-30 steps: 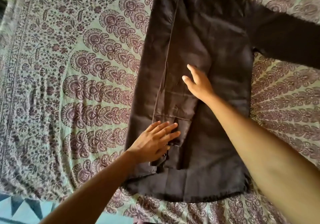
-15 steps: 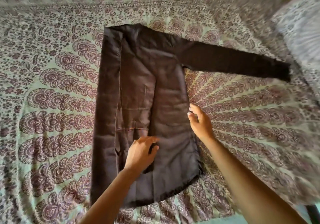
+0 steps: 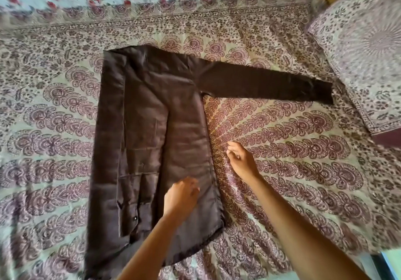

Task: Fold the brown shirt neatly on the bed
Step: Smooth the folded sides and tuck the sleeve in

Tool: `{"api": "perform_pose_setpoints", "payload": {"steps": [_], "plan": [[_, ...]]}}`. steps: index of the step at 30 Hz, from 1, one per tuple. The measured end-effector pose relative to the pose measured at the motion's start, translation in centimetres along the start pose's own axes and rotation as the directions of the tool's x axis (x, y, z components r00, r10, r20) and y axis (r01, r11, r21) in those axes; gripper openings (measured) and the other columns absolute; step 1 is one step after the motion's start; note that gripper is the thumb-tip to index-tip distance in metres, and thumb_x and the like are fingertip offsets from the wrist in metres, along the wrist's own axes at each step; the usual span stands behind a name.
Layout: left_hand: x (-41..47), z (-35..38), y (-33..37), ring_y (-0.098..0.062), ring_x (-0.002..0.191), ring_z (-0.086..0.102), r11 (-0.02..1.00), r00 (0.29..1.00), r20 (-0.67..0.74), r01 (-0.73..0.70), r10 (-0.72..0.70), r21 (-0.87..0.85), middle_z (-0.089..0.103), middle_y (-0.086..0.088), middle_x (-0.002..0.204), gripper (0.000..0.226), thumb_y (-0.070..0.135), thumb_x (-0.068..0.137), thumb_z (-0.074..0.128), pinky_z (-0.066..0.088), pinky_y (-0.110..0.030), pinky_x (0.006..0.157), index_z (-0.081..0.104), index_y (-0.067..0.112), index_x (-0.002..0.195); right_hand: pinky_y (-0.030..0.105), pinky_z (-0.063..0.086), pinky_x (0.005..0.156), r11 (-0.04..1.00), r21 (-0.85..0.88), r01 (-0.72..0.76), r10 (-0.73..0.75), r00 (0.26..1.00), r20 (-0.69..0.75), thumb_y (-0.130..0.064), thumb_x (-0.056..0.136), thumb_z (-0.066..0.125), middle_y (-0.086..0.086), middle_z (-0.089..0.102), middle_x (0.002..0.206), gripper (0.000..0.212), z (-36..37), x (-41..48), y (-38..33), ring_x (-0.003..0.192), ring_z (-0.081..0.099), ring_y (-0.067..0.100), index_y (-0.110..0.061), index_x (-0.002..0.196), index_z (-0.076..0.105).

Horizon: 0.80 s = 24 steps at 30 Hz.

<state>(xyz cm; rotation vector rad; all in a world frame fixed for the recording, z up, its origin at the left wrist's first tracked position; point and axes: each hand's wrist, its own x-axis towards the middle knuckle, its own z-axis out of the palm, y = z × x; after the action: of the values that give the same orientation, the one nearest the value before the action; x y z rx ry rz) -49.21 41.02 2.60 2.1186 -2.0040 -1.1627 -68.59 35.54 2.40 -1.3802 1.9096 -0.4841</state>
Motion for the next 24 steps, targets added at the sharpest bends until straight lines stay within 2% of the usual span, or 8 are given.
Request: {"api": "perform_pose_setpoints", "payload": {"steps": [3, 6, 12, 13, 15, 17, 20, 24], "plan": [[1.6, 1.5, 1.2, -0.031, 0.094, 0.062, 0.993, 0.993, 0.036, 0.116, -0.115, -0.027, 0.069, -0.007, 0.101, 0.022, 0.034, 0.089, 0.05, 0.049, -0.034, 0.069, 0.06, 0.018, 0.1, 0.023, 0.053, 0.068, 1.0, 0.009, 0.004, -0.004, 0.999, 0.04, -0.017, 0.096, 0.045, 0.004, 0.062, 0.118, 0.034, 0.4, 3.1, 0.6, 0.083, 0.061, 0.013, -0.014, 0.13, 0.049], [3.1, 3.6, 3.0, -0.031, 0.099, 0.062, 0.964, 0.964, 0.066, 0.261, -0.257, -0.047, 0.065, -0.005, 0.11, 0.036, 0.04, 0.087, 0.053, 0.049, -0.036, 0.073, 0.045, 0.02, 0.116, 0.017, 0.049, 0.062, 0.996, 0.089, -0.001, -0.01, 0.993, 0.119, -0.016, 0.095, 0.047, 0.004, 0.061, 0.121, 0.033, 1.1, 6.8, 1.4, 0.088, 0.061, 0.014, -0.016, 0.128, 0.051], [5.2, 6.8, 5.3, -0.025, 0.116, 0.046, 0.947, 0.946, 0.048, 0.32, -0.321, 0.015, 0.03, -0.005, 0.129, 0.079, 0.047, 0.085, 0.058, 0.05, -0.039, 0.08, 0.008, 0.034, 0.145, 0.006, 0.036, 0.041, 0.949, 0.313, -0.027, -0.031, 0.983, 0.181, -0.018, 0.092, 0.051, 0.0, 0.06, 0.103, 0.035, 2.9, 14.1, 0.2, 0.061, 0.046, -0.002, -0.019, 0.128, 0.053], [5.1, 7.1, 5.5, -0.024, 0.117, 0.042, 0.954, 0.953, 0.045, 0.297, -0.299, 0.043, 0.027, -0.005, 0.129, 0.079, 0.042, 0.087, 0.058, 0.05, -0.038, 0.08, 0.005, 0.039, 0.145, 0.005, 0.038, 0.043, 0.931, 0.361, -0.047, -0.021, 0.983, 0.181, -0.017, 0.092, 0.051, -0.002, 0.058, 0.102, 0.036, 3.1, 15.2, -0.5, 0.065, 0.048, -0.002, -0.018, 0.128, 0.053], [4.9, 7.8, 5.8, -0.023, 0.116, 0.041, 0.968, 0.968, 0.035, 0.248, -0.248, 0.029, 0.025, -0.003, 0.13, 0.074, 0.029, 0.09, 0.055, 0.052, -0.037, 0.082, 0.009, 0.043, 0.145, 0.003, 0.043, 0.063, 0.878, 0.471, -0.082, -0.008, 0.982, 0.187, -0.014, 0.092, 0.051, -0.003, 0.056, 0.115, 0.037, 3.8, 17.7, -2.0, 0.094, 0.058, 0.006, -0.013, 0.129, 0.051], [4.9, 8.3, 5.3, -0.023, 0.111, 0.049, 0.976, 0.977, 0.02, 0.212, -0.211, -0.048, 0.026, -0.001, 0.133, 0.068, 0.012, 0.09, 0.05, 0.052, -0.038, 0.084, 0.021, 0.042, 0.144, 0.01, 0.042, 0.084, 0.825, 0.554, -0.112, 0.004, 0.981, 0.192, -0.011, 0.092, 0.05, 0.003, 0.052, 0.131, 0.038, 5.0, 20.3, -3.5, 0.12, 0.049, 0.014, -0.008, 0.13, 0.05], [5.1, 8.1, 3.8, -0.021, 0.105, 0.056, 0.98, 0.991, -0.022, 0.125, -0.13, -0.152, 0.033, 0.003, 0.135, 0.07, 0.001, 0.083, 0.047, 0.05, -0.032, 0.084, 0.036, 0.043, 0.138, 0.022, 0.036, 0.101, 0.753, 0.636, -0.17, 0.049, 0.978, 0.204, -0.012, 0.092, 0.051, 0.007, 0.05, 0.135, 0.038, 5.9, 22.9, -5.5, 0.12, 0.047, 0.014, -0.006, 0.129, 0.051], [4.1, 6.9, 1.6, -0.017, 0.112, 0.052, 0.977, 0.993, -0.104, -0.07, 0.05, -0.201, 0.051, 0.006, 0.132, 0.067, 0.005, 0.072, 0.045, 0.051, -0.032, 0.088, 0.05, 0.042, 0.127, 0.037, 0.038, 0.106, 0.627, 0.722, -0.292, 0.175, 0.956, 0.235, -0.02, 0.089, 0.056, 0.006, 0.058, 0.123, 0.028, 6.6, 24.6, -6.7, 0.116, 0.053, 0.018, -0.012, 0.116, 0.06]]}}
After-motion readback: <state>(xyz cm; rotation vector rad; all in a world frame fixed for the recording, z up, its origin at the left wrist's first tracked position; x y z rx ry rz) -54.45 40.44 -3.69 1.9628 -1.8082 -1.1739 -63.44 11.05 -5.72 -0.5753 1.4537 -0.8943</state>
